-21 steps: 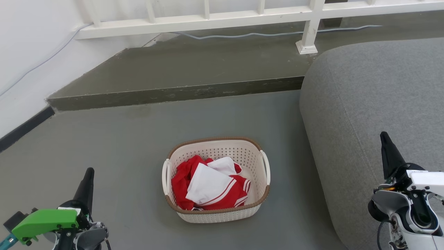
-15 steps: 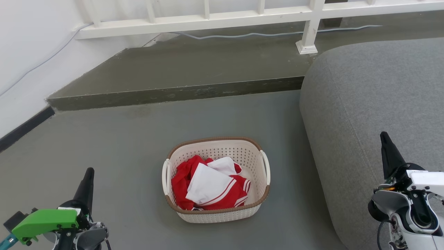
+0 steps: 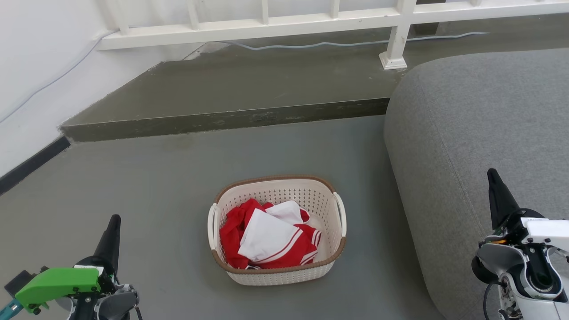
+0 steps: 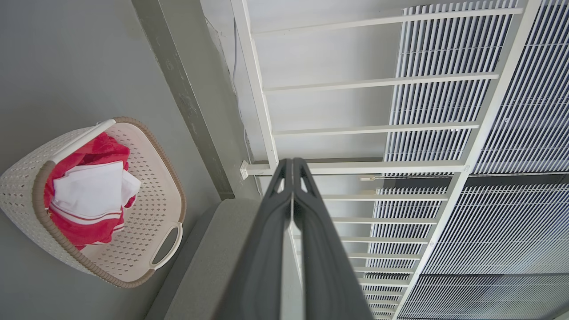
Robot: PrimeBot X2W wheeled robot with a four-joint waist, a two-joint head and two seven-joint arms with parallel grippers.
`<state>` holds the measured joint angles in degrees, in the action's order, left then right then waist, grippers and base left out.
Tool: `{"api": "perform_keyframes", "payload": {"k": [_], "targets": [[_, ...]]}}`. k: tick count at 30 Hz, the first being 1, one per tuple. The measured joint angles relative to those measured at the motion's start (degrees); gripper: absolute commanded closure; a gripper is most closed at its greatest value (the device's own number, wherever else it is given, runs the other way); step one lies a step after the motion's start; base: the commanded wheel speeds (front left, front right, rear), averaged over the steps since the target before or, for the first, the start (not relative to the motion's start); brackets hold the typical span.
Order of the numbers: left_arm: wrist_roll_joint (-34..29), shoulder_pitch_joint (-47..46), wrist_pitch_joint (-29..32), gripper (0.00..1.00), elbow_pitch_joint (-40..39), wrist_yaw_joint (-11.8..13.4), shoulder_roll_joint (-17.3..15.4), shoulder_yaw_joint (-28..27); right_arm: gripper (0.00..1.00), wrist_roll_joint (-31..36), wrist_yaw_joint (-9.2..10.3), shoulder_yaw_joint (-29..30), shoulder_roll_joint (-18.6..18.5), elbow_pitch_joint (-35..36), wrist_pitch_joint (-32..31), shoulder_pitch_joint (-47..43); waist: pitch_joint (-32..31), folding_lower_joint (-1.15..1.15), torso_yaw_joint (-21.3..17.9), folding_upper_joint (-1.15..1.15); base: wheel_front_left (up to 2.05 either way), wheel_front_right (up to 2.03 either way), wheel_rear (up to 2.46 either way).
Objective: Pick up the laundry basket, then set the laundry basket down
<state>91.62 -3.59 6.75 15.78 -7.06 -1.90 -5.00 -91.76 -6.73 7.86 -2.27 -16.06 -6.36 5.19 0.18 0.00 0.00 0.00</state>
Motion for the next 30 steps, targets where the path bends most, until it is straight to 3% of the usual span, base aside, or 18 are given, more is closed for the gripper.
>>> {"api": "perform_keyframes", "payload": {"k": [10, 11, 17, 30], "targets": [[0.00, 0.00, 0.00, 1.00, 0.00, 0.00, 0.00, 0.00, 1.00, 0.00, 0.00, 0.00, 0.00, 0.00, 0.00, 0.00, 0.00, 0.00, 0.00, 0.00, 0.00, 0.00, 0.00], [0.00, 0.00, 0.00, 0.00, 0.00, 0.00, 0.00, 0.00, 0.00, 0.00, 0.00, 0.00, 0.00, 0.00, 0.00, 0.00, 0.00, 0.00, 0.00, 0.00, 0.00, 0.00, 0.00], [-0.02, 2.15, 0.00, 0.00, 2.67, 0.08, 1.21, 0.15, 0.00, 0.01, 0.26, -0.23, 1.32, -2.60, 0.01, -2.48, 0.01, 0.00, 0.00, 0.00, 0.00, 0.00, 0.00], [-0.02, 2.10, -1.85, 0.00, 1.54, 0.08, 1.18, 0.65, 0.00, 0.13, 0.25, -1.83, 1.26, -0.53, 1.31, -2.44, 0.04, 0.00, -0.07, 0.00, 0.00, 0.00, 0.00]]}}
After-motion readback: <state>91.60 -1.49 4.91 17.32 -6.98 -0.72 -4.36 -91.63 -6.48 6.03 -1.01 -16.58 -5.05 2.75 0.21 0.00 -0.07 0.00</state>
